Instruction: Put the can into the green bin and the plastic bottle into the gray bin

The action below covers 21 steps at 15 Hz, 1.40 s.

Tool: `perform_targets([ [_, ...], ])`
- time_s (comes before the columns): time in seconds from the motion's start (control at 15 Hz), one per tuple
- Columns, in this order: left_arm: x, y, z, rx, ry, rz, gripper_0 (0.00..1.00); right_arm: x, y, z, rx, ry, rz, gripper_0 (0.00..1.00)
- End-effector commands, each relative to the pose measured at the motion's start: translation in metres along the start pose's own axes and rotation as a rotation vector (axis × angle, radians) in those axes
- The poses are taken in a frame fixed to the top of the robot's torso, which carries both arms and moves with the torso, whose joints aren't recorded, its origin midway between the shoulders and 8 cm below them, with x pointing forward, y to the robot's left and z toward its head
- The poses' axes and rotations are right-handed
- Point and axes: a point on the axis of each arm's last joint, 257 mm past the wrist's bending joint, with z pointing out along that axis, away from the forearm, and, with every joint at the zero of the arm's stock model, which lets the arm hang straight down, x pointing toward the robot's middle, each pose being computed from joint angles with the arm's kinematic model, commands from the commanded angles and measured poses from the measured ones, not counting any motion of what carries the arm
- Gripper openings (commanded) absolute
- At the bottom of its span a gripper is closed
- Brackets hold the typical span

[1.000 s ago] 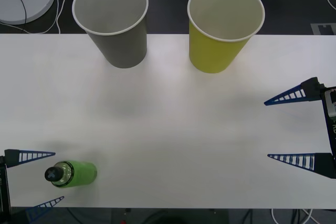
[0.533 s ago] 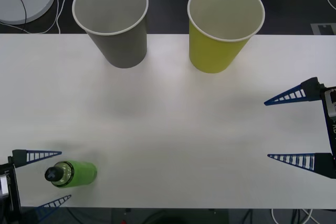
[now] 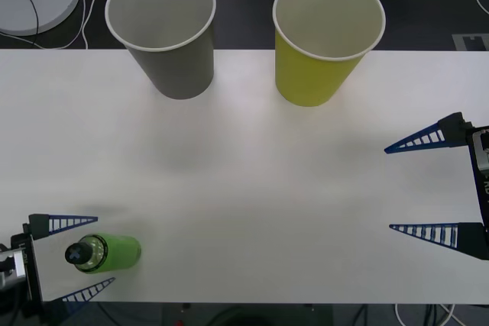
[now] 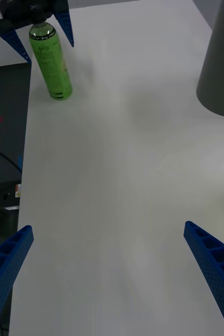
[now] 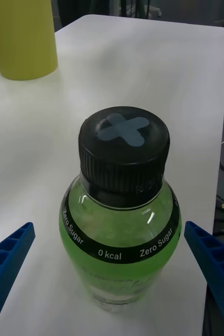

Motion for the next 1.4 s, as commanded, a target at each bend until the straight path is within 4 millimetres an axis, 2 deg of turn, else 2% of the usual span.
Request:
perform_targets([
  [0.07, -0.002, -0.002, 0.005, -0.008, -0.015, -0.009, 1.0, 0.0, 0.0, 0.0, 0.0, 0.0, 0.0, 1.0],
  [0.73, -0.005, -0.001, 0.017, -0.019, -0.033, -0.022, 0.98, 0.0, 0.0, 0.0, 0.0, 0.0, 0.0, 1.0],
  [0.87, -0.006, -0.003, 0.019, -0.021, -0.039, -0.026, 0.79, 0.0, 0.0, 0.0, 0.0, 0.0, 0.0, 1.0],
  [1.0, -0.008, -0.005, 0.023, -0.025, -0.051, -0.032, 0.49, 0.0, 0.0, 0.0, 0.0, 0.0, 0.0, 1.0],
  [1.07, -0.009, -0.006, 0.025, -0.026, -0.057, -0.034, 0.08, 0.0, 0.0, 0.0, 0.0, 0.0, 0.0, 1.0],
  [1.13, -0.009, -0.006, 0.025, -0.027, -0.058, -0.033, 0.0, 0.0, 0.0, 0.0, 0.0, 0.0, 0.0, 1.0],
  [1.4, -0.009, -0.005, 0.026, -0.026, -0.058, -0.034, 0.0, 0.0, 0.0, 0.0, 0.0, 0.0, 0.0, 1.0],
])
